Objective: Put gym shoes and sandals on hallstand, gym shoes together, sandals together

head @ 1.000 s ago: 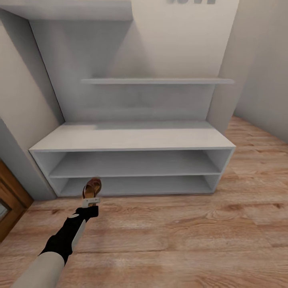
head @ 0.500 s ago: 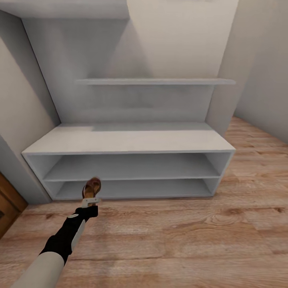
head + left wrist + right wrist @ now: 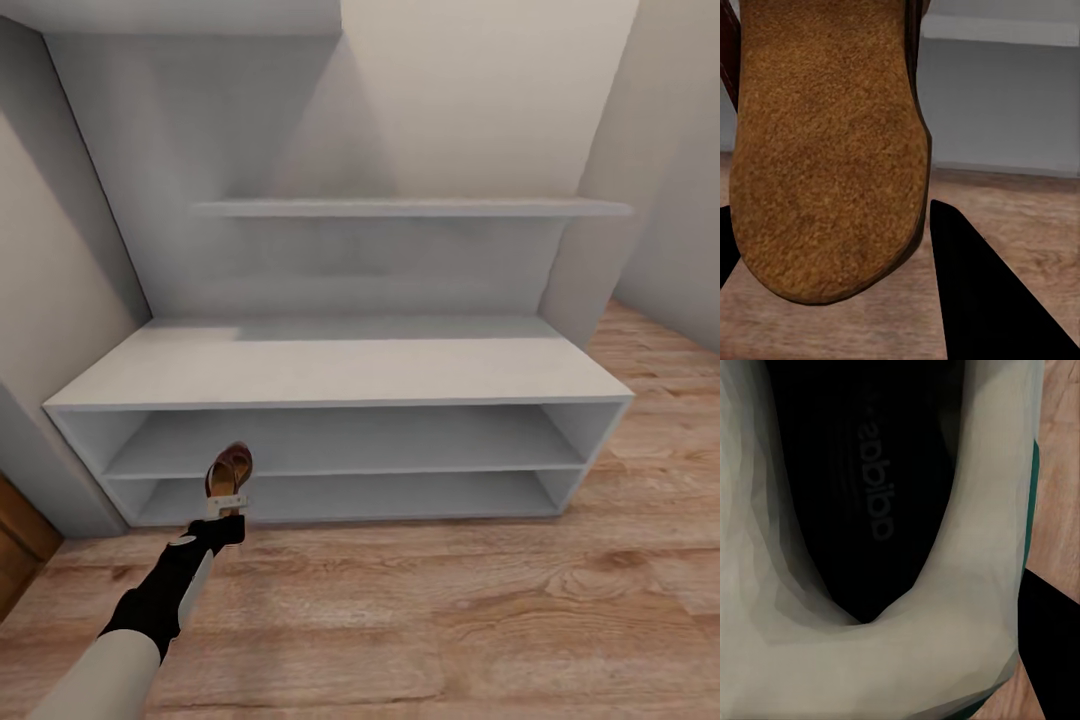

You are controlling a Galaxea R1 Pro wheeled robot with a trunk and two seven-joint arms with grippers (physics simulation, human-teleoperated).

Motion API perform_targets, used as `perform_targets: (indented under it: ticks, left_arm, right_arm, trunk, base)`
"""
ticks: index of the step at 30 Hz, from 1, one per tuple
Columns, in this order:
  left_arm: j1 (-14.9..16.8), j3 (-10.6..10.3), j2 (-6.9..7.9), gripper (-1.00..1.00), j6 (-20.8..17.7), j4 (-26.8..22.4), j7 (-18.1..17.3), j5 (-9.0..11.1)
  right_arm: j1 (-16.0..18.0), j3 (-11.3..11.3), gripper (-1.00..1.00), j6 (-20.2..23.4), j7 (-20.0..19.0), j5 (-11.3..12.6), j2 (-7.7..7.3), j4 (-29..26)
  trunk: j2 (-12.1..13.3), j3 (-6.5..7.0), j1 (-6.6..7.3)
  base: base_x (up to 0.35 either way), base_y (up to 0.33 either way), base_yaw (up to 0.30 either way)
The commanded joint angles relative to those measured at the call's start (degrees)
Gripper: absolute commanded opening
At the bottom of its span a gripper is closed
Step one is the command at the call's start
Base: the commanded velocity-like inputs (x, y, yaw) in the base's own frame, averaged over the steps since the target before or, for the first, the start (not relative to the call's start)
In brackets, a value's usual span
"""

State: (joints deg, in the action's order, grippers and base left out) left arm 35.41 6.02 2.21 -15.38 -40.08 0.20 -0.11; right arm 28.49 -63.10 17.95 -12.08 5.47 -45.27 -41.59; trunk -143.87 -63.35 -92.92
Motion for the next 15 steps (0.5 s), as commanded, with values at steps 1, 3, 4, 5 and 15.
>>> perform_targets:
  ticks: [1,3,4,5,15]
  left_arm:
    - [0.01,0.04,-0.01,-1.00,-0.36,-0.09,-0.03,-0.20]
    - [0.01,0.04,-0.01,-1.00,-0.37,-0.08,-0.03,-0.20]
    - [0.01,0.04,-0.01,-1.00,-0.36,-0.05,-0.03,-0.22]
    - [0.01,0.04,-0.01,-1.00,-0.36,-0.03,-0.03,-0.19]
    - [0.01,0.04,-0.01,-1.00,-0.36,0.00,-0.03,-0.24]
  right_arm:
    - [0.08,-0.18,-1.00,0.42,-0.15,0.59,0.01,-0.07]
    - [0.08,-0.18,-1.00,0.40,-0.14,0.59,0.01,-0.07]
    - [0.08,-0.18,-1.00,0.41,-0.14,0.59,0.01,-0.07]
    - [0.08,-0.18,-1.00,0.40,-0.14,0.59,0.01,-0.07]
    - [0.08,-0.18,-1.00,0.38,-0.14,0.59,0.01,-0.07]
  trunk:
    - [-0.02,-0.05,-0.02]
    - [-0.02,-0.05,-0.02]
    - [-0.02,-0.05,-0.02]
    - [-0.02,-0.05,-0.02]
    - [-0.02,-0.05,-0.02]
  base:
    - [0.296,0.034,0.000]
    - [0.300,0.016,0.000]
    - [0.302,0.007,0.000]
    - [0.302,0.005,0.000]
    - [0.208,-0.054,0.000]
